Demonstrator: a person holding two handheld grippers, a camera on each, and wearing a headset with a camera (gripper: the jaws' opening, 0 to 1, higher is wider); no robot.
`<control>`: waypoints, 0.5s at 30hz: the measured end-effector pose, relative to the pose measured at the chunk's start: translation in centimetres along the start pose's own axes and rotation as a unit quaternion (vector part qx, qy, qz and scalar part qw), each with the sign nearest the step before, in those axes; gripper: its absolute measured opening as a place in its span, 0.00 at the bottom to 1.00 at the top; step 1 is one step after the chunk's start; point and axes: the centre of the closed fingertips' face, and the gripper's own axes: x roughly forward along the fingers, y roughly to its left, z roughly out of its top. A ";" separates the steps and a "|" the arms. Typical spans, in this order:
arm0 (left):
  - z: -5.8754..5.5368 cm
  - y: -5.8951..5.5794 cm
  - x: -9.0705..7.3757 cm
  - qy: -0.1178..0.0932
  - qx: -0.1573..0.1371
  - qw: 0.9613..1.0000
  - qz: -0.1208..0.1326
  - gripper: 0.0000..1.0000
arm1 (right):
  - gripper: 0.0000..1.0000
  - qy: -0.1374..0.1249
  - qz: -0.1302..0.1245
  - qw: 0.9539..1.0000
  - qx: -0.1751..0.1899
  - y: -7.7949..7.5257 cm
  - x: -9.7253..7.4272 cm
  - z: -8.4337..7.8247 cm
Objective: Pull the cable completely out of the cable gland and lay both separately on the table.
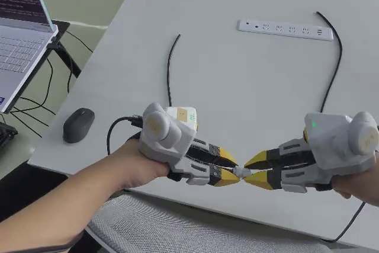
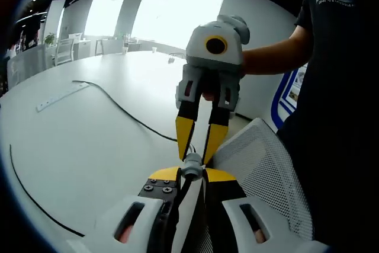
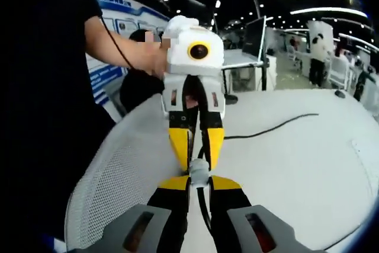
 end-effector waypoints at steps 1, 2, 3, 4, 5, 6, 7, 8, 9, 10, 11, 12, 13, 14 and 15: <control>-0.1 0.0 -0.1 -0.002 -0.005 1.000 -0.002 0.15 | 0.07 0.003 -0.011 1.000 -0.013 0.0 0.1 0.0; -0.1 0.0 -0.1 -0.003 -0.006 1.000 -0.002 0.15 | 0.07 0.010 -0.027 0.999 -0.026 0.1 0.2 -0.1; -0.1 -0.1 -0.1 -0.004 -0.009 1.000 -0.003 0.15 | 0.07 0.014 -0.036 0.998 -0.047 0.2 0.2 -0.1; -0.3 -0.2 -0.1 -0.003 -0.018 1.000 -0.006 0.15 | 0.07 0.023 -0.050 0.996 -0.064 0.2 0.4 -0.3; -0.4 -0.3 -0.1 -0.002 -0.021 1.000 -0.008 0.15 | 0.07 0.027 -0.057 0.996 -0.067 0.4 0.5 -0.4; -0.5 -0.2 -0.1 -0.003 -0.022 1.000 -0.004 0.15 | 0.07 0.034 -0.076 0.992 -0.093 0.1 0.6 -0.5; -0.5 -0.2 0.0 -0.004 -0.024 1.000 -0.004 0.15 | 0.07 0.042 -0.081 0.990 -0.105 0.2 0.7 -0.6; -0.6 -0.3 0.0 -0.003 -0.026 1.000 -0.005 0.15 | 0.07 0.049 -0.076 0.990 -0.110 0.5 0.9 -0.7; -0.7 -0.4 0.0 -0.001 -0.027 1.000 -0.007 0.15 | 0.07 0.053 -0.074 0.988 -0.123 0.6 1.0 -0.8; -0.8 -0.5 0.1 0.000 -0.025 1.000 -0.006 0.15 | 0.08 0.052 -0.074 0.989 -0.115 0.6 1.0 -0.8; -0.9 -0.5 0.0 0.001 -0.026 1.000 -0.006 0.15 | 0.08 0.052 -0.073 0.990 -0.111 0.5 1.0 -0.8; -0.9 -0.5 0.0 0.001 -0.027 1.000 -0.006 0.15 | 0.08 0.050 -0.072 0.990 -0.108 0.4 1.0 -0.8; -0.8 -0.4 0.0 -0.002 -0.028 1.000 -0.005 0.15 | 0.08 0.048 -0.073 0.991 -0.105 0.3 1.0 -0.8; -0.8 -0.4 -0.1 -0.003 -0.029 1.000 -0.005 0.15 | 0.08 0.046 -0.072 0.991 -0.103 0.2 0.9 -0.7; -0.7 -0.5 -0.1 -0.003 -0.028 1.000 -0.006 0.15 | 0.08 0.044 -0.069 0.992 -0.095 0.2 0.9 -0.7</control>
